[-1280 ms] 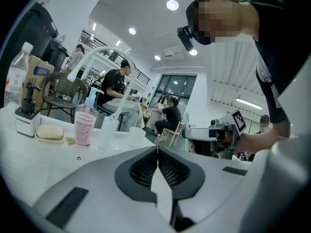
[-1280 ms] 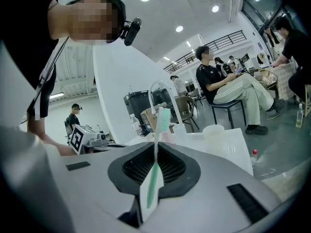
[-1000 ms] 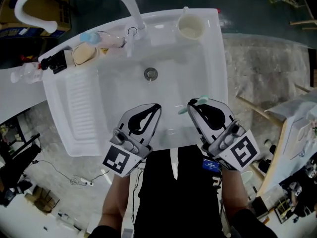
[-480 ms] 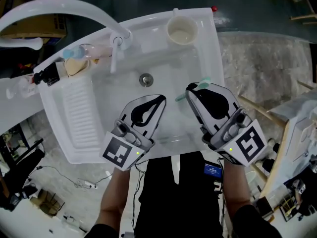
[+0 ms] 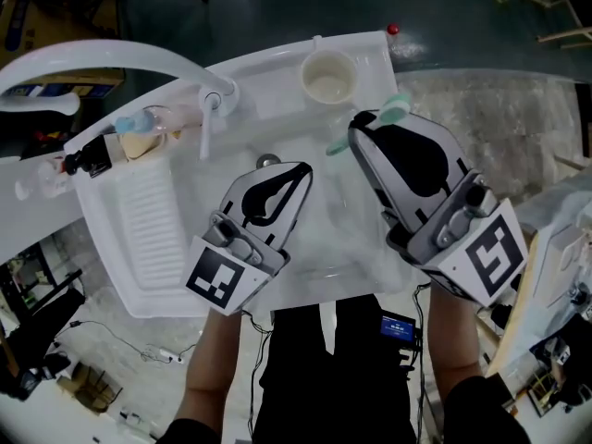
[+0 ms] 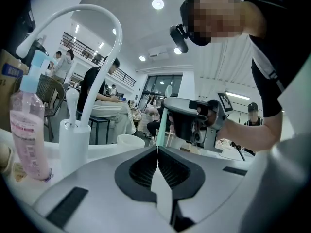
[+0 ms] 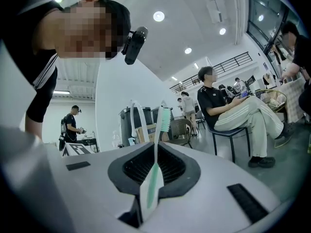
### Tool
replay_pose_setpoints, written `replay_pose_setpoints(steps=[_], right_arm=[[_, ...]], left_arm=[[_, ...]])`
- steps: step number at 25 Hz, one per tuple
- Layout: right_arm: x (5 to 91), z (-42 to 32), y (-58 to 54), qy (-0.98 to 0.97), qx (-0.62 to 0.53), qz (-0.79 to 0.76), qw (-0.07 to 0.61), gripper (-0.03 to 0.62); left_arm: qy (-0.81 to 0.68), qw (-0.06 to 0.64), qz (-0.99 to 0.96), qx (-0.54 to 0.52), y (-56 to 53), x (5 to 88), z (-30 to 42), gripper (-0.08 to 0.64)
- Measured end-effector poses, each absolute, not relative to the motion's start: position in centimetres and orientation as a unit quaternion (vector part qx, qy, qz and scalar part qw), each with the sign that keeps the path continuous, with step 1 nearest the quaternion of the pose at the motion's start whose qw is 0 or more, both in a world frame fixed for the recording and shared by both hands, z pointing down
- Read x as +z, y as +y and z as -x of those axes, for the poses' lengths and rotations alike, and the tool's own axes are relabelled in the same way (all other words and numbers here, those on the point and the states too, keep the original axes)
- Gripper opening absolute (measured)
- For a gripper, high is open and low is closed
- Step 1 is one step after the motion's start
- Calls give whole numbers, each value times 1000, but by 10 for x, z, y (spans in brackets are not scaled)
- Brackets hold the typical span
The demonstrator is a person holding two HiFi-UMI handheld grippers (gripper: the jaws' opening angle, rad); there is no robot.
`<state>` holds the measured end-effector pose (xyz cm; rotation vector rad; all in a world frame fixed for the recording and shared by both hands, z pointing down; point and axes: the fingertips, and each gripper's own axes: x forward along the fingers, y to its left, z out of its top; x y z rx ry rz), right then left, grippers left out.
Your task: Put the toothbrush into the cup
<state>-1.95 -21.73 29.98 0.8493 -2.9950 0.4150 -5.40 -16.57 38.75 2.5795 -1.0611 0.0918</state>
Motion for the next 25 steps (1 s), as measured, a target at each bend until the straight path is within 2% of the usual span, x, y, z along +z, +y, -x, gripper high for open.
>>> replay_pose_setpoints(steps=[13,25], right_arm=[[279,16,-278,-951,115,-283,-47,29],[320,24,-295,-945,151,-288,-30,29]], left_arm=[[-381,181,-906,45,-164,399,61,12],[-388,199,-898,51,-157,404,65,12]])
